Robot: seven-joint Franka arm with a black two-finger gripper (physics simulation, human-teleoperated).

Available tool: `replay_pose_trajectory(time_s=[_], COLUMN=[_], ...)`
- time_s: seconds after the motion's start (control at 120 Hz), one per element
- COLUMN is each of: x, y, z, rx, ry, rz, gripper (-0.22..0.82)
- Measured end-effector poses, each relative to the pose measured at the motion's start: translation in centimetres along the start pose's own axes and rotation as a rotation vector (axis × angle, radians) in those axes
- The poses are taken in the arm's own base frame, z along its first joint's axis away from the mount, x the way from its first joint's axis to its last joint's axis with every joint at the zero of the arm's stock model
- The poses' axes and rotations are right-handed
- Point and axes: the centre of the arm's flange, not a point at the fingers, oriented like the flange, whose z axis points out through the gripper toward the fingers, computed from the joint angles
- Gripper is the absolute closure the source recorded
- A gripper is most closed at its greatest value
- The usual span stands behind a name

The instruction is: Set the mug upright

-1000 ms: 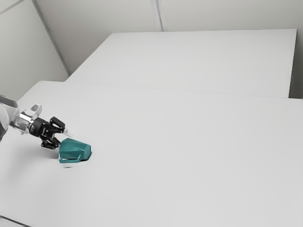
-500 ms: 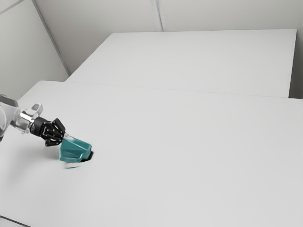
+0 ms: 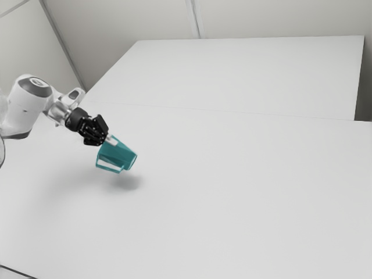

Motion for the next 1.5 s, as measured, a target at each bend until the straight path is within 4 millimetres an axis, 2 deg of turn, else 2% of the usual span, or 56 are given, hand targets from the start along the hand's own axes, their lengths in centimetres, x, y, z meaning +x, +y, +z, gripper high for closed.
replay_pose_trajectory(time_s=[0.133, 0.358, 0.492, 0.592, 0.858, 0.992, 1.15, 1.425, 1.5], x=[2.7, 5.3, 5.5, 5.7, 7.1, 7.9, 8.4, 8.8, 8.8], y=[4.2, 9.4, 11.0, 11.7, 12.7, 12.7, 12.8, 12.6, 12.7], z=[3.7, 4.7, 6.3, 7.7, 13.7, 15.4, 16.7, 17.6, 17.6], rx=[0.147, 0.503, 0.624, 0.686, 0.848, 0.915, 0.952, 0.967, 0.965], ry=[-0.007, -0.044, -0.084, -0.109, -0.165, -0.156, -0.136, -0.116, -0.111], rz=[0.102, 0.268, 0.312, 0.332, 0.406, 0.438, 0.455, 0.442, 0.439], gripper=[0.79, 0.79, 0.79, 0.79, 0.79, 0.79, 0.79, 0.78, 0.63])
